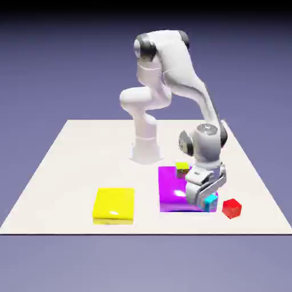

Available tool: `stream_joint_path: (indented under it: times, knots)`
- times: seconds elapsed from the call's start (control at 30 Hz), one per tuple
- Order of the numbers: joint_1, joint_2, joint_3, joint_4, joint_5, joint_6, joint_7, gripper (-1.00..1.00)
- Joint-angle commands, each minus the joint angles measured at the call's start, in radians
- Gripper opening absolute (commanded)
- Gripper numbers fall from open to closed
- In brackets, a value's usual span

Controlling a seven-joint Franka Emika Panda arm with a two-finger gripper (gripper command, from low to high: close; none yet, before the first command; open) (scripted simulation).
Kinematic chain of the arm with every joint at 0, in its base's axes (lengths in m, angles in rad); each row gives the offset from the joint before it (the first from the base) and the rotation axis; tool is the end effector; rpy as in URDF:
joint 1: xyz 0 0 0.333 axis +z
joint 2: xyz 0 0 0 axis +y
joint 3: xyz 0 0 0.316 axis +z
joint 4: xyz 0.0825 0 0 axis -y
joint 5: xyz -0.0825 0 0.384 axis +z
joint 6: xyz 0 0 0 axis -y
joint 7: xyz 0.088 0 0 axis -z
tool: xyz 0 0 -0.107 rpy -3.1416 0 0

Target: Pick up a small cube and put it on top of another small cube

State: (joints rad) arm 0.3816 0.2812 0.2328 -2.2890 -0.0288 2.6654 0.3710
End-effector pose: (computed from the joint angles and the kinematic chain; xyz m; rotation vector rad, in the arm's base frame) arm 0.4422 0.3143 0.2413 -3.0228 -0.3893 -0.1035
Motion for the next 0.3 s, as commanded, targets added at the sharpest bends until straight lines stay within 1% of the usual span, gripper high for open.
stream_joint_path:
  times: [0.0, 0.13, 0.17, 0.2, 0.27]
  knots:
    - [0.022, 0.009, 0.009, 0.002, -0.013, 0.006, 0.001, -1.0]
    - [0.065, 0.154, -0.038, 0.03, -0.06, 0.123, 0.034, -1.0]
    - [0.068, 0.164, -0.041, 0.032, -0.064, 0.131, 0.036, -1.0]
    - [0.068, 0.164, -0.041, 0.032, -0.064, 0.131, 0.036, 1.0]
    - [0.057, 0.128, -0.029, 0.025, -0.052, 0.102, 0.028, 1.0]
